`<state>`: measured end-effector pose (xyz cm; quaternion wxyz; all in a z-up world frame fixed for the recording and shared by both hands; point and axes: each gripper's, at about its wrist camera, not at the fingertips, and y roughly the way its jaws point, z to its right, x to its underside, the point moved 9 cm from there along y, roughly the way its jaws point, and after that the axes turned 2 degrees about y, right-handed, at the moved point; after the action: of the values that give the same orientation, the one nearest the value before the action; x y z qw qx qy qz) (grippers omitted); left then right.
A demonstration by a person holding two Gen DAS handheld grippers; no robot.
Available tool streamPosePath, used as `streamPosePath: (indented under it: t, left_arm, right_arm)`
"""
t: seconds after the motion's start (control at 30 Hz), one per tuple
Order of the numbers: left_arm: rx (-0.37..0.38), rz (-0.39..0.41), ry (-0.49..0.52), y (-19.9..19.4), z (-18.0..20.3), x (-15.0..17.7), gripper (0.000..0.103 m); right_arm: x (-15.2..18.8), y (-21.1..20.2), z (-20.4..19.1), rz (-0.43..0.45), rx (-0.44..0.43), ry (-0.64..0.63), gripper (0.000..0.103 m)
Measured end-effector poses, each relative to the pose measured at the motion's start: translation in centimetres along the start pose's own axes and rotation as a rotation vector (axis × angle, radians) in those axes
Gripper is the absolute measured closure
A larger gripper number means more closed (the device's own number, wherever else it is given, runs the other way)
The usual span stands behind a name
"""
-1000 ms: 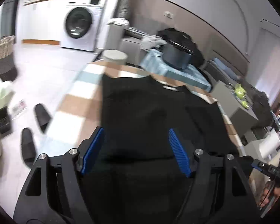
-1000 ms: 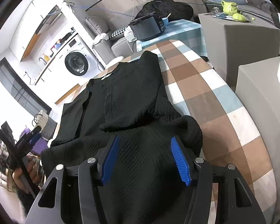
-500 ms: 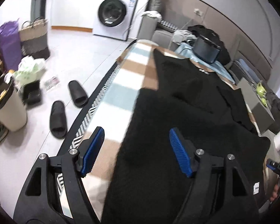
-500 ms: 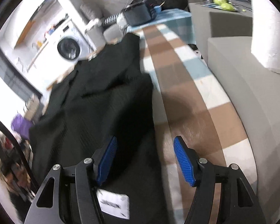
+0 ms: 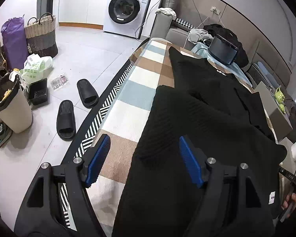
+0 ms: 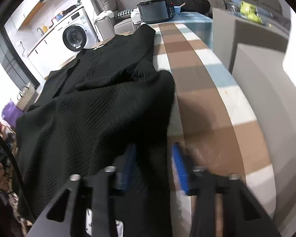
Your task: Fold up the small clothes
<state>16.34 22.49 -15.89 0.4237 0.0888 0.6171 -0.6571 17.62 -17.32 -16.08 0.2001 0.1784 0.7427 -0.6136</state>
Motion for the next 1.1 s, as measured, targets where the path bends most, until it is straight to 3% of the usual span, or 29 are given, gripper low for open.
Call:
streamPosePath:
  t: [0.13,0.2,0.37,0.43,0.53,0.8,0.87,1.0,1.1]
  left_arm:
    - [-0.015,-0.005,0.008,0.0,0.2,-0.2,0.033]
    - [-0.025,-0.008,0.005,-0.1,-0.1,-0.1,0.033]
    - [-0.001,-0.036,-0.011,0.8,-0.1,0.0,0.033]
    - [0.013,-0.048,-0.005,1.5,0.3,-0.1,0.033]
    - [0.026,-0.069,0.005,2.5,0.8,-0.2,0.033]
    - [0.041,-0.126,0.021,5.4,1.9,-0.7,0.033]
    - [0.059,-0.132,0.020,6.0,2.4,-1.0,0.041]
    - [0.053,-0.106,0.052,6.6,3.4,-1.6,0.085]
    - [0.055,-0.054,0.068,6.0,3.8,-2.4,0.098]
  right_arm:
    - [-0.6,-2.5,0.3,0.094,-0.031,0.020,0.100]
    - [-0.5,-4.2,2.6,0.131,-0.006,0.087,0.101]
    - [0.0,-5.0,4.7,0.124,-0.053,0.153,0.099]
    - [-0.3,-4.7,4.0,0.113,-0.087,0.135,0.091]
    - [-1.2,-3.8,2.8,0.109,-0.134,0.095,0.060]
    - [-1.4,-1.7,2.8,0.056,-0.142,0.080,0.057]
    - [-1.6,-1.4,3.0,0.051,-0.158,0.092,0.057]
    - [-2.5,-0.9,3.2,0.073,-0.198,0.112,0.057]
    - [-3.2,-0.6,3.4,0.091,-0.216,0.138,0.059]
